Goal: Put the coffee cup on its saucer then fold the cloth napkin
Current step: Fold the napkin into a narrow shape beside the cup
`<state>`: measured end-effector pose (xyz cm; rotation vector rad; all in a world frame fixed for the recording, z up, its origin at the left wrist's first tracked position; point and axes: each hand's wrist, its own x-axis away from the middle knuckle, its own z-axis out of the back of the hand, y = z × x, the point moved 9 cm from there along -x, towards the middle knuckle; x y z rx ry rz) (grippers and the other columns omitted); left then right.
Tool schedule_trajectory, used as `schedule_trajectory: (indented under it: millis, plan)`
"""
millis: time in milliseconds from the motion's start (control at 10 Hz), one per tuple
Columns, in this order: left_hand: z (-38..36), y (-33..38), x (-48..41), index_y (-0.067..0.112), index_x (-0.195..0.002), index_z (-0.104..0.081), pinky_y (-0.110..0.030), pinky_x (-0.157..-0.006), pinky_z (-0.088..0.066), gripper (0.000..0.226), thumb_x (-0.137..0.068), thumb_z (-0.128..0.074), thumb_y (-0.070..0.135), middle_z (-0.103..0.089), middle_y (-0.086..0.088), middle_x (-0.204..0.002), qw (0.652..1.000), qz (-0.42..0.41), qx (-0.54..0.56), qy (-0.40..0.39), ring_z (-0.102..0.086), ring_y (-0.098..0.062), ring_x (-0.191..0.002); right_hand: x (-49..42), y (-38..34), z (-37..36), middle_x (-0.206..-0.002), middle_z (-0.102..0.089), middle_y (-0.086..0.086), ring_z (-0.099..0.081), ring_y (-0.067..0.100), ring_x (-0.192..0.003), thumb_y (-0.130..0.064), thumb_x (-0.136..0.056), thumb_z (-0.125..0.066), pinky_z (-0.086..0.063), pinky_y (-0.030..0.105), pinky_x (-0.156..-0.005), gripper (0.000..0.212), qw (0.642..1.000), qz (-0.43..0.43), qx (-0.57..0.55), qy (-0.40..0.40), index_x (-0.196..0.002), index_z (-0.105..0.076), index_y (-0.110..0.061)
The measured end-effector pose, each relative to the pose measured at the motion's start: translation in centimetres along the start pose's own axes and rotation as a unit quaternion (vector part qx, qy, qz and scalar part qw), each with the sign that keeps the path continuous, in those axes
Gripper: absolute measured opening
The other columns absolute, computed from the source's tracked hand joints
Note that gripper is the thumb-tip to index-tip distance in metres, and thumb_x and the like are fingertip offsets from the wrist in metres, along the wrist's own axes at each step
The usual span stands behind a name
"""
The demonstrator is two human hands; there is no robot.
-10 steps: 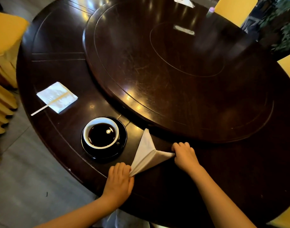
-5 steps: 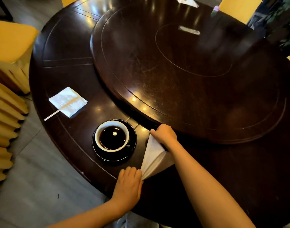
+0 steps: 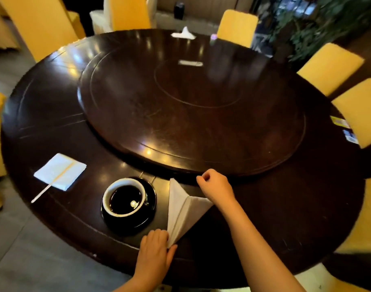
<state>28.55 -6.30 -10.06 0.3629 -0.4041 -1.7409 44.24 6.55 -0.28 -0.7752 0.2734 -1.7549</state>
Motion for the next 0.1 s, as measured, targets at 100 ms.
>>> schedule_trajectory:
  millis: [100]
  plan:
    - [1.65,-0.44,0.58,0.028,-0.072,-0.032,-0.02,-0.052,-0.027,0.027,-0.064,-0.046,0.049,-0.045,0.008,-0.062,0.999,-0.003,-0.025,0.027,-0.046,-0.012,-0.058,7.49,1.6,6.56,-0.078,-0.063,-0.004,-0.059,0.017,-0.079,-0.036,-0.084,-0.058,-0.043,0.029,-0.068,0.013,0.994,0.02,-0.063,0.083,-0.085,-0.061,-0.023]
